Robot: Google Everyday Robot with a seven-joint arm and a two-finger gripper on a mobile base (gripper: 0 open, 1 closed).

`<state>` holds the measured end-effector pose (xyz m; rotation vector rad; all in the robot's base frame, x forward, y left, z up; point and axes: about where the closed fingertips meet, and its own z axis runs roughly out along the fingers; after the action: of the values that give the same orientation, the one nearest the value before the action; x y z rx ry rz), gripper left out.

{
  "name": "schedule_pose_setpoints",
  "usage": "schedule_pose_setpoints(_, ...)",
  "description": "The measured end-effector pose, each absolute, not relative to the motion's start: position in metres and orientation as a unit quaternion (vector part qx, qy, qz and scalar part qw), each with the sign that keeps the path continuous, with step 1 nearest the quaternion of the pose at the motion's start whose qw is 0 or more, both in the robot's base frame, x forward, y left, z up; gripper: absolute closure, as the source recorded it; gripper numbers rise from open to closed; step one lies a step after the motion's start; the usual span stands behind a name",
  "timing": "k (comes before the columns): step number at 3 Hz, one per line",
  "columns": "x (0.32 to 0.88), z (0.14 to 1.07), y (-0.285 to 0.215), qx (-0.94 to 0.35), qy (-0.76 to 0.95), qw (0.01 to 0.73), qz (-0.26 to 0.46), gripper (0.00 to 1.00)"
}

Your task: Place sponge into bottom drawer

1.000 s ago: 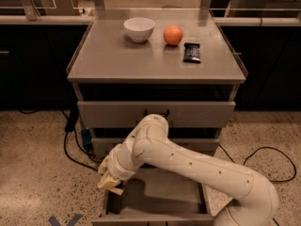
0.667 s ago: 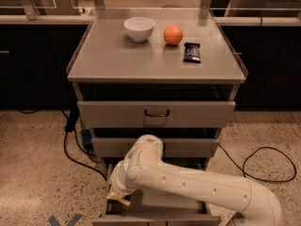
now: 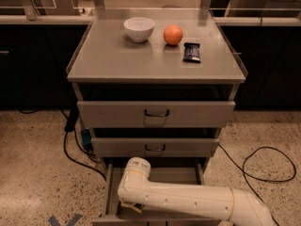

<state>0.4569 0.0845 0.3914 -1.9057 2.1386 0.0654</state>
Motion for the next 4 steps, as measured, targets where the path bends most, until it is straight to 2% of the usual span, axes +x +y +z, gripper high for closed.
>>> schedule_pose_setpoints(4,0.481,0.336,0.059,-0.688,0.709,0.143,0.051,1.0)
